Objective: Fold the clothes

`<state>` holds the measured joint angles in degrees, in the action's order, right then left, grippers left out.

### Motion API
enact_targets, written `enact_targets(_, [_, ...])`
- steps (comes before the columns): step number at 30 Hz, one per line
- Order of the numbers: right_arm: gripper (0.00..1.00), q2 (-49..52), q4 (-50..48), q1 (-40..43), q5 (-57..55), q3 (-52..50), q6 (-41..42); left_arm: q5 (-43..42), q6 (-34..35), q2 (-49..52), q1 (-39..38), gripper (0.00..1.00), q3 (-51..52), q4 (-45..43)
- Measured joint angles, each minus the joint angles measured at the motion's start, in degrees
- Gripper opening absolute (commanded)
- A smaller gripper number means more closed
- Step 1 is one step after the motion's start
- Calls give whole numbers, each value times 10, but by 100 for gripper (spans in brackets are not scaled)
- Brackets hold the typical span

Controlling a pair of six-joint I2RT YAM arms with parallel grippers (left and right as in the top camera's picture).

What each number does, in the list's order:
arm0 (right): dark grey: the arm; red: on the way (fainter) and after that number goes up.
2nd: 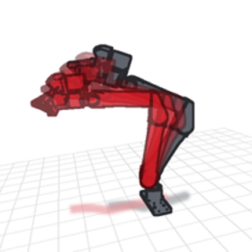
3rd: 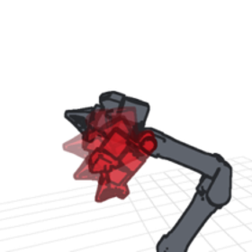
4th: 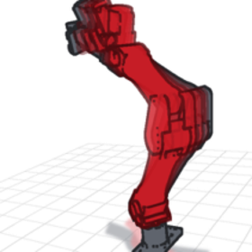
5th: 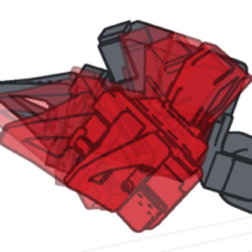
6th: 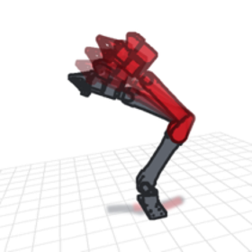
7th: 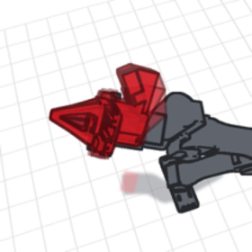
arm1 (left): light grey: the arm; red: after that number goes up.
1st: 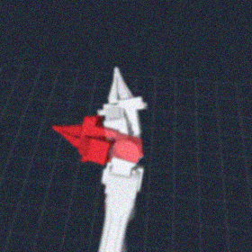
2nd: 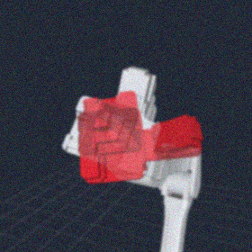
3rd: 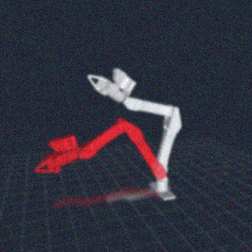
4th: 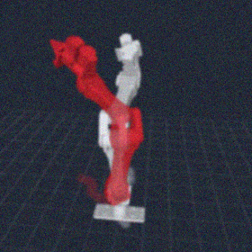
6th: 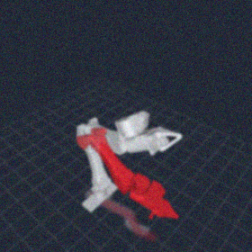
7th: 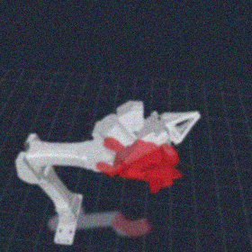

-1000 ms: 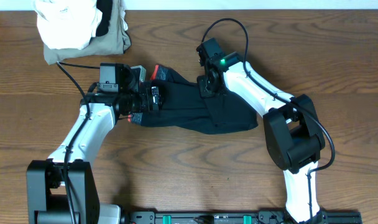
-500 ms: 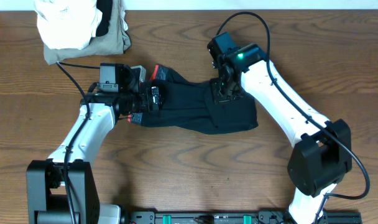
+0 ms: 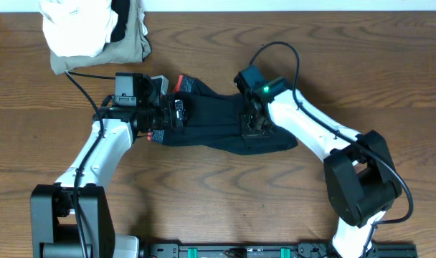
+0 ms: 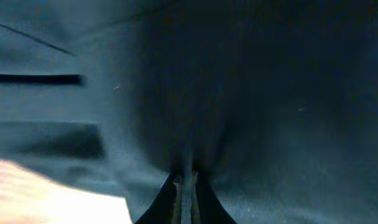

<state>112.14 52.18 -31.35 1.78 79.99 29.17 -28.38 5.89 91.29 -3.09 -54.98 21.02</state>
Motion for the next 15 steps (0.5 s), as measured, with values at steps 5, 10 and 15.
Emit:
enact_targets(5, [1, 0, -63, 0, 12, -59, 24, 0, 0, 0, 0, 95, 0, 0])
enact_targets(10, [1, 0, -70, 0, 14, -69, 34, 0, 0, 0, 0, 95, 0, 0])
enact_targets(15, [13, -1, -53, 0, 14, -49, 33, 0, 0, 0, 0, 95, 0, 0])
